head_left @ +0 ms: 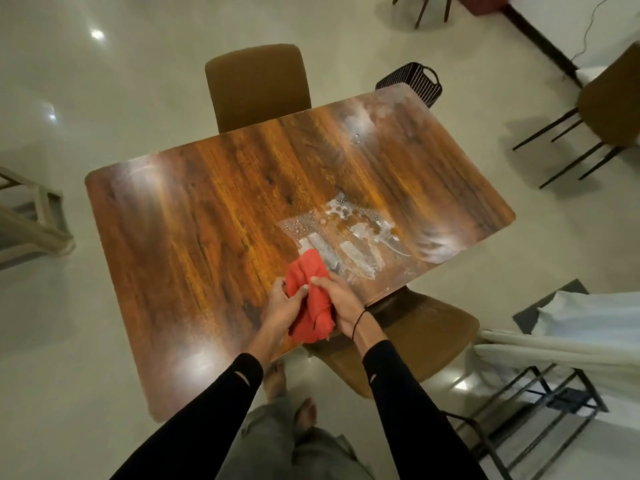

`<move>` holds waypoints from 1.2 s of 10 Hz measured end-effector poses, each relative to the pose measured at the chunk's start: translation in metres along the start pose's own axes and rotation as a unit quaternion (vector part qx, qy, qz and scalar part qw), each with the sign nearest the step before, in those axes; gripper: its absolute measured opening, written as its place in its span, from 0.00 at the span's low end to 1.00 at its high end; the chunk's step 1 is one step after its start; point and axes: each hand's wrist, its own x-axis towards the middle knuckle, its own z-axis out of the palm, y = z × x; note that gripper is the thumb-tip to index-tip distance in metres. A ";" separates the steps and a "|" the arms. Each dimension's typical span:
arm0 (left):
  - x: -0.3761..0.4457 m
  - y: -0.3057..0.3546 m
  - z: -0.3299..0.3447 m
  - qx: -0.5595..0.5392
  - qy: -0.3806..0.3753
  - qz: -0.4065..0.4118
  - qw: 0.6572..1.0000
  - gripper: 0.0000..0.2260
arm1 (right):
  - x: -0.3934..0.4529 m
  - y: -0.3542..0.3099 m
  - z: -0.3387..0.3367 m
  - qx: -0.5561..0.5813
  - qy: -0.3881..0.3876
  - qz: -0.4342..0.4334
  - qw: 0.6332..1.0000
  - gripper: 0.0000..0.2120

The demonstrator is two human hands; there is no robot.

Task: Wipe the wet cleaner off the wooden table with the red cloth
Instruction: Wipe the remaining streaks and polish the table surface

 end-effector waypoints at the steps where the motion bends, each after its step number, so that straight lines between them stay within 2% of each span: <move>1: 0.011 0.005 0.009 0.018 0.031 0.038 0.999 0.13 | 0.026 -0.005 -0.005 -0.095 0.006 -0.006 0.995 0.20; 2: 0.030 0.010 0.009 0.009 0.052 0.051 0.997 0.16 | 0.046 -0.004 -0.001 -0.090 -0.002 0.033 0.995 0.21; 3: 0.044 0.015 0.009 -0.020 0.064 0.045 0.997 0.15 | 0.065 0.001 0.003 -0.125 -0.018 0.008 0.992 0.23; 4: 0.059 0.013 0.006 -0.054 0.077 0.033 0.995 0.16 | 0.083 0.005 0.005 -0.165 -0.042 -0.045 0.984 0.22; 5: 0.073 0.008 -0.001 -0.090 0.114 0.014 0.989 0.22 | 0.108 0.008 0.011 -0.193 -0.068 -0.092 0.974 0.24; 6: 0.087 0.000 -0.015 -0.097 0.171 0.022 0.980 0.22 | 0.135 0.009 0.022 -0.186 -0.131 -0.129 0.965 0.25; 7: 0.110 -0.008 -0.030 -0.010 0.182 0.063 0.981 0.19 | 0.173 0.012 0.039 -0.203 -0.172 -0.182 0.947 0.26; 8: 0.133 -0.018 -0.030 0.112 0.167 0.093 0.975 0.21 | 0.201 0.030 0.048 -0.327 -0.114 -0.218 0.912 0.33; 9: 0.148 -0.032 -0.020 0.237 0.258 0.112 0.930 0.20 | 0.211 0.046 0.050 -0.471 -0.051 -0.309 0.825 0.36; 10: 0.149 -0.047 -0.017 0.265 0.364 0.151 0.880 0.15 | 0.223 0.051 0.056 -0.463 -0.107 -0.438 0.763 0.34; 11: 0.147 -0.062 -0.025 0.301 0.414 0.175 0.841 0.13 | 0.236 0.045 0.078 -0.463 -0.115 -0.464 0.746 0.36; 12: 0.147 -0.080 -0.038 0.373 0.384 0.156 0.830 0.18 | 0.239 0.052 0.099 -0.484 -0.086 -0.451 0.745 0.35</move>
